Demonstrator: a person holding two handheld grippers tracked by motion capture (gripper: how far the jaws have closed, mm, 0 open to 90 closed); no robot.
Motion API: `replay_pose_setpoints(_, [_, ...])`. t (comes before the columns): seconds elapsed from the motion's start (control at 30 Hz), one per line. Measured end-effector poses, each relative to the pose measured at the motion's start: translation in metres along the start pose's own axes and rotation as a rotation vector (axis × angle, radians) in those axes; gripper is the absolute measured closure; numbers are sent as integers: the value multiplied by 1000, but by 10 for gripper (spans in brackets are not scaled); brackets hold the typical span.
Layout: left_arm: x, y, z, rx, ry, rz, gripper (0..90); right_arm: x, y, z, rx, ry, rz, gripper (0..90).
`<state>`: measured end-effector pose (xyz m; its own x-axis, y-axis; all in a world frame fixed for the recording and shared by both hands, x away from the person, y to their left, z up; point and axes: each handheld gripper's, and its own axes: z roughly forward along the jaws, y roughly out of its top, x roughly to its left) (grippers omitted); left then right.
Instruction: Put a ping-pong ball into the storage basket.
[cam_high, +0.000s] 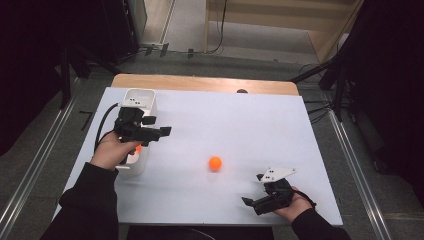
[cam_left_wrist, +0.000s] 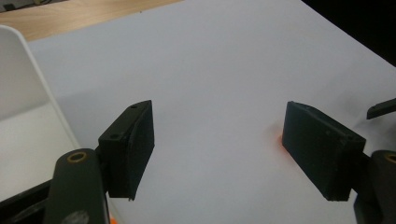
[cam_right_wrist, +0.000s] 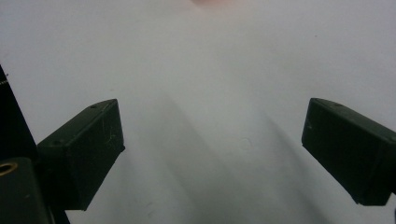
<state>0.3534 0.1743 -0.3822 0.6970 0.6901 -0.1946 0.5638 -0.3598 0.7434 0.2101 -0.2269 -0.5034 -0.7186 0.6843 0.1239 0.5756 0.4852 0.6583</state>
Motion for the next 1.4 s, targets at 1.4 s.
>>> replay_pose_setpoints(1.4, [-34,2,28,-26,-63,76,257,1,-5,-4,-1,-7,15,44])
